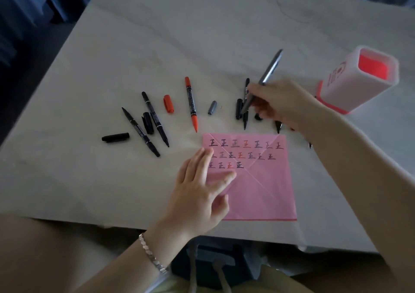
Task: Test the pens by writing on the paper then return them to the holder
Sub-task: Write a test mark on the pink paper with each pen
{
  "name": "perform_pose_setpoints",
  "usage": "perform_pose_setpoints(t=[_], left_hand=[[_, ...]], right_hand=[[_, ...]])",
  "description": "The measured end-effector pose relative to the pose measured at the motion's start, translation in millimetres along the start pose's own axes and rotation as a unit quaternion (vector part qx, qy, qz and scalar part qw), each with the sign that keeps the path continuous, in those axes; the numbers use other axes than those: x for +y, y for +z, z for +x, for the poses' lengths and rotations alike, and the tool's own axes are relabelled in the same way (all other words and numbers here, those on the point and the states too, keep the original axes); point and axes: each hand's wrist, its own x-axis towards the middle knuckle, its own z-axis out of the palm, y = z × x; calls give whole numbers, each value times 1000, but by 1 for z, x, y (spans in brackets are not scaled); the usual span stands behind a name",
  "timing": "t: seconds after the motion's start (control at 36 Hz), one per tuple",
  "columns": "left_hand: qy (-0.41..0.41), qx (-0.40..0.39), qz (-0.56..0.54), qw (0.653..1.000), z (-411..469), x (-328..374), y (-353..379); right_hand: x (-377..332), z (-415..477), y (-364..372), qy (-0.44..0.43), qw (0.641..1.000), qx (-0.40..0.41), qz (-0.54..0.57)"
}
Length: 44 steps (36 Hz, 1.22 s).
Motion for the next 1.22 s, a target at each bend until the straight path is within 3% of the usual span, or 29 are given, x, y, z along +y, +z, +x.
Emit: perform_pose_setpoints(t=[0.14,0.31,0.56,0.67,0.83,1.08,1.22], left_hand=[[-1,0,4,1000,-1,0,0],[1,4,7,1000,-1,0,0],[7,8,8,1000,-1,-2,2],[9,12,7,1000,-1,-2,2],[8,12,6,1000,-1,-1,1],[10,10,6,1000,-2,-1,0],[15,17,21,1000,-3,0,-1]], right_hand=[[-3,21,26,-43,971,11,-237],[5,32,51,-83,935,39,-342],[15,27,36,-99,937,99,-321],[22,27,14,-76,917,141,-366],[26,32,13,3,906,94,-412],[16,33,15,55,922,73,-376],[11,24,12,36,947,103,-302]])
